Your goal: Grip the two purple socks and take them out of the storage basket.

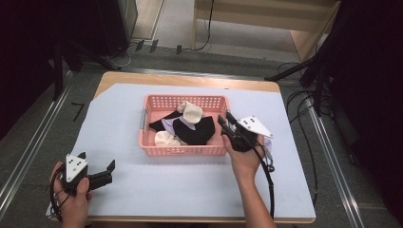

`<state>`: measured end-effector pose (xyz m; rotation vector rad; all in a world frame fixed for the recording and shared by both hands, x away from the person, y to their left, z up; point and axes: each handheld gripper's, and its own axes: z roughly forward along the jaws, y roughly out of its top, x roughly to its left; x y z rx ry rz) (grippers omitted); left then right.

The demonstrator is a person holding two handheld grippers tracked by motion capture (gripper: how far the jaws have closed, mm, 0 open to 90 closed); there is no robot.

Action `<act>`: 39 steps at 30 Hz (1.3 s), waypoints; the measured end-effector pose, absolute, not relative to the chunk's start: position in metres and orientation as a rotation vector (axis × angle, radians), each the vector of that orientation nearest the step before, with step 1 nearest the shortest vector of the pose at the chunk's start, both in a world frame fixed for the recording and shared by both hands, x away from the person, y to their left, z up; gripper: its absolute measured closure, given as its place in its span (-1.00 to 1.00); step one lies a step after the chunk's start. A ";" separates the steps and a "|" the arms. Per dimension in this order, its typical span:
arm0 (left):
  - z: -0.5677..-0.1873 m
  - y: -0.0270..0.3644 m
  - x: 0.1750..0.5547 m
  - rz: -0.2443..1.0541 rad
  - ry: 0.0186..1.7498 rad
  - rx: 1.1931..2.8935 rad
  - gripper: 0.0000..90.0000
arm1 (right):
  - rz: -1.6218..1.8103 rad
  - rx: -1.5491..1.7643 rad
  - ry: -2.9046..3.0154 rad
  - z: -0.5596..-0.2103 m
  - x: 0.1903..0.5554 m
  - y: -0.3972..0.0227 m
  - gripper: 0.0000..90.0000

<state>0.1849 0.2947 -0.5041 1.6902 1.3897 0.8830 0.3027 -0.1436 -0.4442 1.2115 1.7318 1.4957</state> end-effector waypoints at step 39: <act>-0.504 0.296 0.186 0.871 1.393 1.687 -0.97 | 1.175 1.344 2.257 -0.469 0.343 -0.005 0.57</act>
